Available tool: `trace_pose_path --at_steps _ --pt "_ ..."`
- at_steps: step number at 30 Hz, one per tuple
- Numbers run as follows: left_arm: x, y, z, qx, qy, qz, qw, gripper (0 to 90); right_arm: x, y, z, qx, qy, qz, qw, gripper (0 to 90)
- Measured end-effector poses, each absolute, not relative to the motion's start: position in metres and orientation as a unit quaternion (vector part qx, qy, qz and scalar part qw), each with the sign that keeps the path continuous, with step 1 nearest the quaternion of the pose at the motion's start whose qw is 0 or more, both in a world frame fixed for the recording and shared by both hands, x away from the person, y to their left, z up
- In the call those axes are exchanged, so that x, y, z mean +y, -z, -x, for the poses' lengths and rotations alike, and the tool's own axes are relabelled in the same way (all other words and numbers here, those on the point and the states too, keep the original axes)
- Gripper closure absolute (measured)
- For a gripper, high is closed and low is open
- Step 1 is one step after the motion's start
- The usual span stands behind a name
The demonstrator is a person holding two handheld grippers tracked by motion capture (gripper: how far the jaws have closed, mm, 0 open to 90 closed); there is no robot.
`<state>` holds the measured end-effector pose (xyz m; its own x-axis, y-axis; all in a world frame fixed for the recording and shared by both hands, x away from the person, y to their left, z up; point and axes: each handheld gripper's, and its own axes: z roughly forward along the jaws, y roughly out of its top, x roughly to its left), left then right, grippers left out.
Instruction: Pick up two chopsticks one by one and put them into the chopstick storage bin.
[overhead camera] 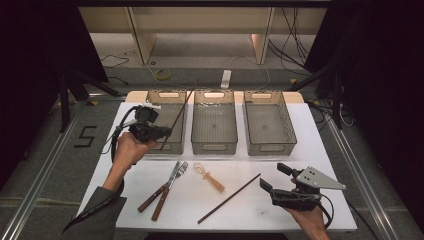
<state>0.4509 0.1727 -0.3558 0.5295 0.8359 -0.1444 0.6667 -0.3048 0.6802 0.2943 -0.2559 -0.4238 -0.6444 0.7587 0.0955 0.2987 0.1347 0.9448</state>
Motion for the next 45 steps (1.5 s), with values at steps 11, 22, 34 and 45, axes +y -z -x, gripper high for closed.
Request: trace_pose_path --at_steps 11,22,34,45 --pt "0.2 0.357 -0.48 0.511 -0.139 -0.773 0.349 84.8 -0.256 0.424 -0.295 0.724 -0.546 -0.366 0.208 20.0" --pt "0.208 0.365 -0.497 0.529 -0.138 -0.768 0.334 84.7 -0.256 0.425 -0.295 0.725 -0.547 -0.365 0.206 20.1" --pt "0.214 0.375 -0.509 0.545 -0.141 -0.761 0.324 84.7 -0.256 0.425 -0.295 0.727 -0.545 -0.365 0.203 20.2" --pt "0.215 0.386 -0.51 0.544 -0.153 -0.761 0.319 84.6 -0.256 0.425 -0.295 0.728 -0.544 -0.364 0.205 20.3"
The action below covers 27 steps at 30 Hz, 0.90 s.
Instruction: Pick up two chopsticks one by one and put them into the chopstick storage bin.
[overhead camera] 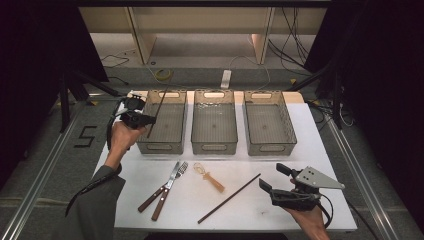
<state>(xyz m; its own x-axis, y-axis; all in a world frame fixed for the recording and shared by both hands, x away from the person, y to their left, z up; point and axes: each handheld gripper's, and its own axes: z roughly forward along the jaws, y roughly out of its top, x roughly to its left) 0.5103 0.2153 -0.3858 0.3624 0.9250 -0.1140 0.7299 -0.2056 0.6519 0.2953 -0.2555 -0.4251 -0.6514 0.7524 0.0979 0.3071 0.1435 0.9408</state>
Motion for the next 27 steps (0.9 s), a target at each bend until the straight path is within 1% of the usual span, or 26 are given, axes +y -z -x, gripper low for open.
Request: trace_pose_path --at_steps 6,9,10,12,16,20,25,27 --pt "0.215 0.395 -0.513 0.551 -0.147 -0.76 0.313 84.4 -0.256 0.425 -0.295 0.729 -0.544 -0.363 0.204 20.4" --pt "0.217 0.397 -0.513 0.559 -0.146 -0.75 0.322 83.2 -0.256 0.425 -0.295 0.728 -0.545 -0.363 0.202 20.6" --pt "0.217 0.397 -0.513 0.561 -0.14 -0.748 0.325 78.2 -0.256 0.425 -0.295 0.729 -0.544 -0.363 0.203 20.6" --pt "0.214 0.397 -0.511 0.563 -0.143 -0.746 0.326 65.2 -0.255 0.425 -0.295 0.729 -0.544 -0.363 0.203 20.6" --pt "0.215 0.392 -0.507 0.574 -0.133 -0.732 0.341 49.2 -0.256 0.425 -0.295 0.729 -0.544 -0.362 0.203 20.6" --pt "0.21 0.385 -0.494 0.567 -0.117 -0.734 0.355 40.2 -0.256 0.425 -0.295 0.727 -0.545 -0.364 0.203 20.6" --pt "0.204 0.376 -0.469 0.544 -0.101 -0.727 0.408 31.8 -0.256 0.425 -0.295 0.728 -0.544 -0.362 0.205 20.6" --pt "0.199 0.374 -0.463 0.536 -0.096 -0.738 0.4 28.4 -0.256 0.424 -0.295 0.728 -0.545 -0.363 0.205 20.6"
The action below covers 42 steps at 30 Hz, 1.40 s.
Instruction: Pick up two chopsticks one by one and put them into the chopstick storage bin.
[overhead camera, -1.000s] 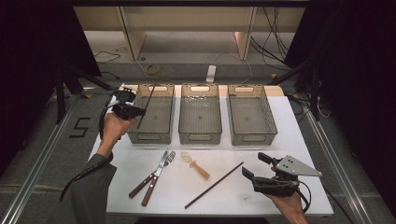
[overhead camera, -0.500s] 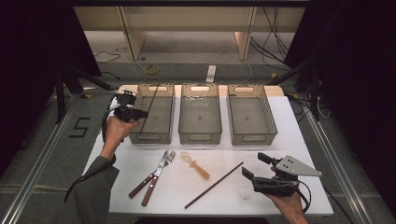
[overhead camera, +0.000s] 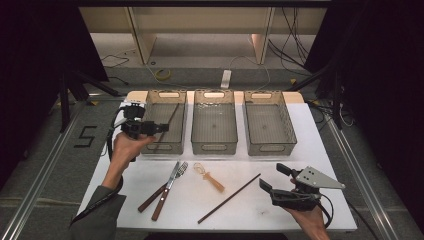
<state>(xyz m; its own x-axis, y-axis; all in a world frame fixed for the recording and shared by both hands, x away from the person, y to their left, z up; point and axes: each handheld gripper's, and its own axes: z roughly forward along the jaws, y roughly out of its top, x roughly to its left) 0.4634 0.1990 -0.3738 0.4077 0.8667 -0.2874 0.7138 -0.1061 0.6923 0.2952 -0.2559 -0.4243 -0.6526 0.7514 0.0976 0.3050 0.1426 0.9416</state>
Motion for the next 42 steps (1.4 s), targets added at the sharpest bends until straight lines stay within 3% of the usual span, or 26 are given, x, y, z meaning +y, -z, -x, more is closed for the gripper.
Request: trace_pose_path --at_steps 9,42 --pt "0.168 0.371 -0.436 0.483 -0.081 -0.779 0.392 15.8 -0.254 0.424 -0.293 0.732 -0.542 -0.355 0.21 20.6" --pt "0.084 0.392 -0.372 0.397 -0.043 -0.869 0.291 16.6 -0.255 0.423 -0.293 0.733 -0.542 -0.355 0.209 21.1"
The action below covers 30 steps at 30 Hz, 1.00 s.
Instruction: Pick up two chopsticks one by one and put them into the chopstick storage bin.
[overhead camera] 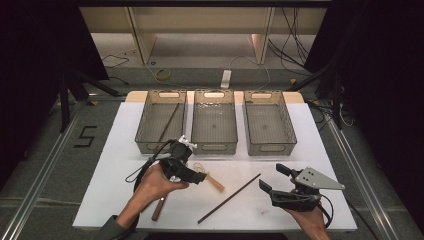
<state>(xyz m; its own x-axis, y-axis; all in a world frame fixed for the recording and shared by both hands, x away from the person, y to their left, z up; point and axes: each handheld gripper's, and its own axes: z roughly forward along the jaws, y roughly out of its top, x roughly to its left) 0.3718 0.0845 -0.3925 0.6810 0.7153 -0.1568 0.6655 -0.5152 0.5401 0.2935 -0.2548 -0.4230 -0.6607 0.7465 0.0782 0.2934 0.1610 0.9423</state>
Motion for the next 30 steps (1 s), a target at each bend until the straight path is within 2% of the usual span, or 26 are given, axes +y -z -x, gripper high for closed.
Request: trace_pose_path --at_steps 13,19,30 --pt "0.058 0.414 -0.359 0.367 -0.02 -0.894 0.254 19.3 -0.255 0.423 -0.293 0.734 -0.54 -0.354 0.208 21.3" --pt "0.047 0.419 -0.353 0.348 0.0 -0.904 0.25 27.5 -0.255 0.423 -0.294 0.734 -0.54 -0.354 0.208 21.4" --pt "0.03 0.435 -0.341 0.314 0.011 -0.925 0.215 37.3 -0.255 0.423 -0.293 0.734 -0.54 -0.355 0.209 21.4"
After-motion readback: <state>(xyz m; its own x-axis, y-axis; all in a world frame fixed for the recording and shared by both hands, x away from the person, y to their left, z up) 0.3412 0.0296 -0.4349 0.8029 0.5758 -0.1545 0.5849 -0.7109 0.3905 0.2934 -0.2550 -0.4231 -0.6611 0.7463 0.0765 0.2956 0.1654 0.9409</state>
